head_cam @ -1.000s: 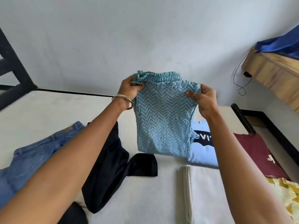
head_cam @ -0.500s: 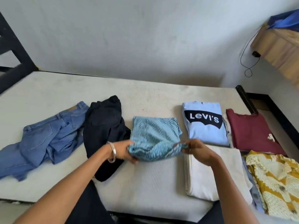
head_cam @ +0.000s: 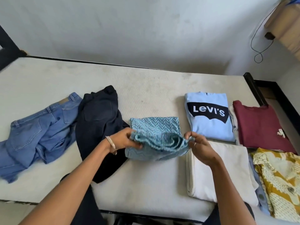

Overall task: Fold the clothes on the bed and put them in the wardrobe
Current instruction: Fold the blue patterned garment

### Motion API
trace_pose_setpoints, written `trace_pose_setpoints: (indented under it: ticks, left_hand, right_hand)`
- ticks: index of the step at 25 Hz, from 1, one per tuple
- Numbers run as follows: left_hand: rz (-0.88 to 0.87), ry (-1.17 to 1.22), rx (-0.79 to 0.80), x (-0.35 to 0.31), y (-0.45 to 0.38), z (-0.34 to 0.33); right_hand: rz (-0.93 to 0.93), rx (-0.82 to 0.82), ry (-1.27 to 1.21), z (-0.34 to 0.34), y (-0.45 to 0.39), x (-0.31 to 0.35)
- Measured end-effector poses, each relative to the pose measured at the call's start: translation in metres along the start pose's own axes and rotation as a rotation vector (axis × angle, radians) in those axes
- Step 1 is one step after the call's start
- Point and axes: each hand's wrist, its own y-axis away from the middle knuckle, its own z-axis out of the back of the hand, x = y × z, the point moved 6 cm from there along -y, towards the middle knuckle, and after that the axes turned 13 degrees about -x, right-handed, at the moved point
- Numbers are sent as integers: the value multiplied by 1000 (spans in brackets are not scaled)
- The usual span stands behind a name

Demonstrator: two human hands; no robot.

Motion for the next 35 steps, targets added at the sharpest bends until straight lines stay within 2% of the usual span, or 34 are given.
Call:
trace_pose_setpoints:
  ticks: [2, 5, 6, 7, 9, 10, 15, 18, 20, 25, 26, 28, 30, 32, 33, 35]
  left_hand:
    - [22, 153, -169, -21, -38, 14]
    - [178, 113, -587, 0, -100, 35]
    - [270, 62, -682, 19, -115, 39]
    - [368, 2, -712, 40, -126, 40]
    - [494, -123, -620, 80, -136, 30]
    - [508, -180, -573, 95, -137, 25]
    - [545, -272, -604, 129, -129, 28]
    - [581, -451, -491, 139, -121, 22]
    - [567, -490, -523, 135, -117, 21]
    - [414, -442, -735, 102, -119, 30]
    - [445, -453, -742, 100, -118, 29]
    - [526, -505, -737, 101, -117, 27]
    - [489, -634, -724, 95, -128, 27]
    - [419, -780, -641, 87, -147, 28]
    - [438, -786, -588, 89, -155, 30]
    - [556, -736, -494, 105, -165, 38]
  right_hand:
    - [42, -192, -65, 11, -45, 5]
    - [41, -568, 83, 30, -112, -19]
    - [-2, -633, 178, 33, -128, -33]
    - [-57, -628, 292, 32, -141, -50]
    - [-172, -532, 468, 26, -150, -86]
    - [-207, -513, 468, 25, -148, -98]
    - [-346, -593, 153, 41, -138, -114]
    - [-438, -508, 229, 40, -127, -121]
    - [-402, -512, 260, 38, -122, -120]
    - [-129, -559, 230, 30, -139, -81]
    - [-126, -555, 324, 29, -143, -79]
    - [-183, -542, 675, 29, -151, -82]
    - [-193, -578, 1003, 25, -157, -77]
    - [-52, -596, 1109, 10, -169, -62]
    - [-16, -564, 1108, 4, -177, -59]
    - [-60, -414, 1185, -2, -189, -66]
